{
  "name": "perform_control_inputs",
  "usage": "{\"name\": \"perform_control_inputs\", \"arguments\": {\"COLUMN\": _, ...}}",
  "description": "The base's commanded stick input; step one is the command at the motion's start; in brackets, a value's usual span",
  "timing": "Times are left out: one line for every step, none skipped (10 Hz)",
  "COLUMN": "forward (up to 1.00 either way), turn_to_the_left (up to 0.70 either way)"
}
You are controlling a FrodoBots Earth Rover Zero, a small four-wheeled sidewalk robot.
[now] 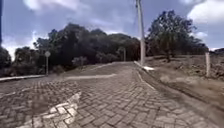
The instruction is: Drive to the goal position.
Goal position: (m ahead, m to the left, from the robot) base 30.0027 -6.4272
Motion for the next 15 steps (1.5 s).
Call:
{"name": "perform_control_inputs", "arguments": {"forward": 0.85, "turn_to_the_left": 0.00}}
{"name": "perform_control_inputs", "arguments": {"forward": 0.85, "turn_to_the_left": 0.00}}
{"name": "perform_control_inputs", "arguments": {"forward": 0.85, "turn_to_the_left": 0.00}}
{"name": "perform_control_inputs", "arguments": {"forward": 0.85, "turn_to_the_left": 0.00}}
{"name": "perform_control_inputs", "arguments": {"forward": 0.85, "turn_to_the_left": 0.00}}
{"name": "perform_control_inputs", "arguments": {"forward": 0.85, "turn_to_the_left": 0.00}}
{"name": "perform_control_inputs", "arguments": {"forward": 0.85, "turn_to_the_left": 0.00}}
{"name": "perform_control_inputs", "arguments": {"forward": 0.85, "turn_to_the_left": 0.00}}
{"name": "perform_control_inputs", "arguments": {"forward": 0.85, "turn_to_the_left": 0.00}}
{"name": "perform_control_inputs", "arguments": {"forward": 0.85, "turn_to_the_left": 0.00}}
{"name": "perform_control_inputs", "arguments": {"forward": 0.85, "turn_to_the_left": 0.00}}
{"name": "perform_control_inputs", "arguments": {"forward": 0.85, "turn_to_the_left": 0.00}}
{"name": "perform_control_inputs", "arguments": {"forward": 0.85, "turn_to_the_left": 0.00}}
{"name": "perform_control_inputs", "arguments": {"forward": 0.85, "turn_to_the_left": 0.00}}
{"name": "perform_control_inputs", "arguments": {"forward": 0.85, "turn_to_the_left": 0.00}}
